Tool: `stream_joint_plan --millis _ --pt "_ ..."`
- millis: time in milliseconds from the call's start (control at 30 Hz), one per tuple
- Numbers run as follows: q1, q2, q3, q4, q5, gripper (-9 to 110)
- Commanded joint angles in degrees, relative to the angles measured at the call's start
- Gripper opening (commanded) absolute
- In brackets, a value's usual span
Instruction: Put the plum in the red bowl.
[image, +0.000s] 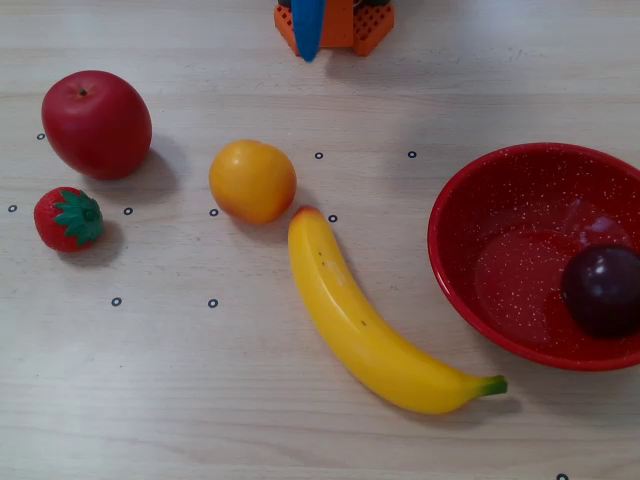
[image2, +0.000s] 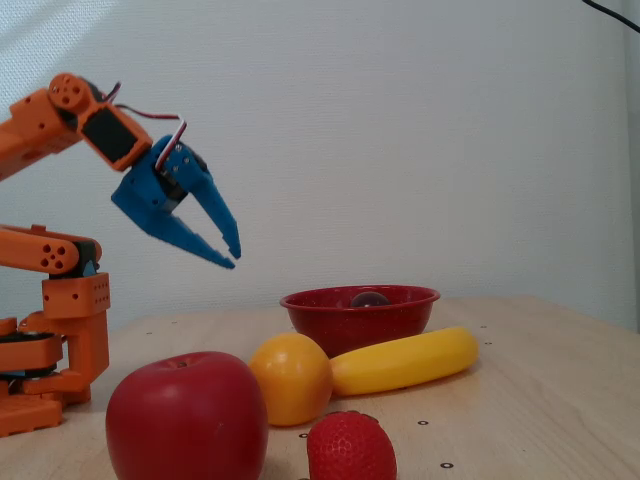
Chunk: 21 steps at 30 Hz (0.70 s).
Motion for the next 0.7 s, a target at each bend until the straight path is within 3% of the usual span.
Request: stream_joint_plan --millis 0,533,667 --pt "-1.49 3.96 2.46 -4.48 1.85 0" --pt "-1.05 20.57 36.39 -29.44 2.37 0" --pt "0.26 20.65 36.39 -24.70 0.70 0"
